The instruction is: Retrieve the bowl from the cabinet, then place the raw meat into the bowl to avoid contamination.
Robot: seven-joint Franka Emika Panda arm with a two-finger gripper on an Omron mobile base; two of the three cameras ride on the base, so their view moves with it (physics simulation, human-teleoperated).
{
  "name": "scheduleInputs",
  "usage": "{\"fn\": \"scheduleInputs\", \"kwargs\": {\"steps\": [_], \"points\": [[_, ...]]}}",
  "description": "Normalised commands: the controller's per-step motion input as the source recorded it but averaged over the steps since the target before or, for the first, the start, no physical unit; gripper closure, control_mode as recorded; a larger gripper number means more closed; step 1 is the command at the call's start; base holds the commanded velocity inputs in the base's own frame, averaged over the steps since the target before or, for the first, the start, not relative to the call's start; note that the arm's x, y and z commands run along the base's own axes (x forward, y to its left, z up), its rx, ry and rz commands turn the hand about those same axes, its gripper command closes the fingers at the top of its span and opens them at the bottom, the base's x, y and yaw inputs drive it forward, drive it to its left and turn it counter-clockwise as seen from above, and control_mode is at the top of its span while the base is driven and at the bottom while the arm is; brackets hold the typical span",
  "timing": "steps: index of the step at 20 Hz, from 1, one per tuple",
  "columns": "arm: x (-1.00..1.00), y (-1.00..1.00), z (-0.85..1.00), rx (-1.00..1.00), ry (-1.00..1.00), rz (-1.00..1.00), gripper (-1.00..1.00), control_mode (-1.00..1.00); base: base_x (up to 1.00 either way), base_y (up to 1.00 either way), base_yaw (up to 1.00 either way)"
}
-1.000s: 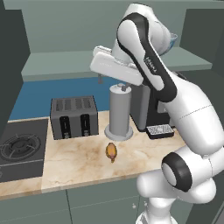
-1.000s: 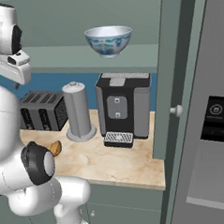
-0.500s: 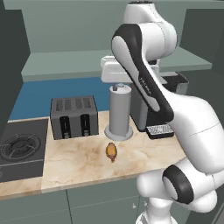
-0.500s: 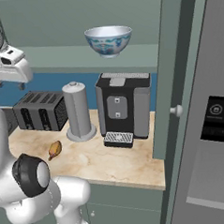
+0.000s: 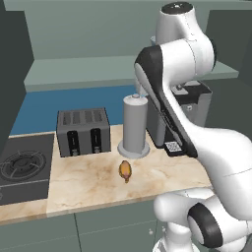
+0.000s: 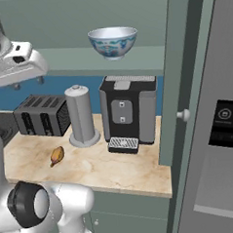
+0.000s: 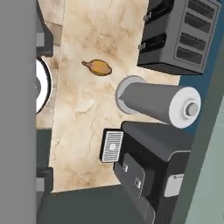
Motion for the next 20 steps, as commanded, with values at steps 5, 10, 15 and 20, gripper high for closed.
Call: {"fn": "scheduleInputs", "kwargs": {"steps": [5, 10, 15, 20], "points": [[0.0, -0.35, 0.04, -0.3, -0.32, 0.2, -1.0, -1.0, 0.0, 0.0, 0.0], [0.0, -0.4, 0.24, -0.24, -0.18, 0.15, -1.0, -1.0, 0.0, 0.0, 0.0], [0.0, -0.25, 0.39, -0.21, -0.03, 0.1, -1.0, -1.0, 0.0, 0.0, 0.0], [0.23, -0.02, 0.09, -0.17, 0.08, 0.02, -1.0, -1.0, 0.0, 0.0, 0.0]]}}
